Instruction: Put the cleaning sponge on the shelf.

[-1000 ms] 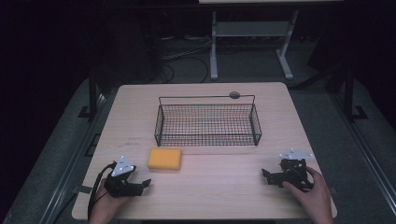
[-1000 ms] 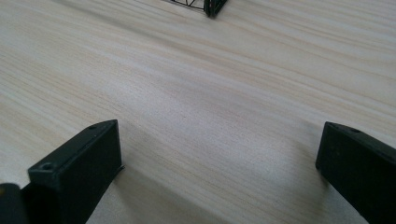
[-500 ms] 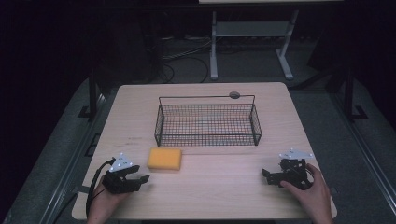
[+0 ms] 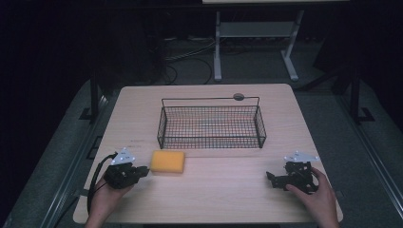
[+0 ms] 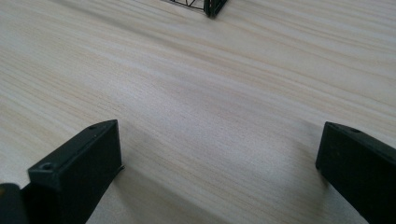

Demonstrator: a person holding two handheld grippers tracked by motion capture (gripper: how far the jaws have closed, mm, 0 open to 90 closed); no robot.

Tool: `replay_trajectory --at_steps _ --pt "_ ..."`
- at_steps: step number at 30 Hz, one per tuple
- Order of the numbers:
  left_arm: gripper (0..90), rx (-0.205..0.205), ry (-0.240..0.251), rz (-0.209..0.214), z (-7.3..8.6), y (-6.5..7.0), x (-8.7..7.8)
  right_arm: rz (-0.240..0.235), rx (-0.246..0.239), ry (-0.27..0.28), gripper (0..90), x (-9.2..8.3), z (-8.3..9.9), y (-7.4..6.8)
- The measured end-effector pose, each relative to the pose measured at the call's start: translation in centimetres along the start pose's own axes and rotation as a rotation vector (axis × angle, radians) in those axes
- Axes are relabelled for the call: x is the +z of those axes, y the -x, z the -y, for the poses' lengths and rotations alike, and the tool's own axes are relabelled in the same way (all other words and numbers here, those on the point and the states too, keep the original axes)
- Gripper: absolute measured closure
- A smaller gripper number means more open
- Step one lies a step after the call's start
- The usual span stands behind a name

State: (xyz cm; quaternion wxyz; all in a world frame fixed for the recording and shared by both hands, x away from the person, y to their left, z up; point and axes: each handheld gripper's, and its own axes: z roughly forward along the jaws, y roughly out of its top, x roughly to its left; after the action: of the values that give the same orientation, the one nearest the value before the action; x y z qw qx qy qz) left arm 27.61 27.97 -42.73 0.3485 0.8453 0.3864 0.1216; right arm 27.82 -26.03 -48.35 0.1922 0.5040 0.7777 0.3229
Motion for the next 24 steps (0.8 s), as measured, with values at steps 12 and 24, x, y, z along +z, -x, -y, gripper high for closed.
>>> replay_trajectory --at_steps 12,24 --pt "89.6 0.019 -0.050 -0.002 -3.3 -1.6 0.1 0.000 0.000 0.000 0.0 0.0 0.0 0.0" --pt "89.7 0.016 -0.060 -0.003 -5.7 -3.8 2.6 0.000 0.001 0.000 0.0 0.0 0.0 0.0"
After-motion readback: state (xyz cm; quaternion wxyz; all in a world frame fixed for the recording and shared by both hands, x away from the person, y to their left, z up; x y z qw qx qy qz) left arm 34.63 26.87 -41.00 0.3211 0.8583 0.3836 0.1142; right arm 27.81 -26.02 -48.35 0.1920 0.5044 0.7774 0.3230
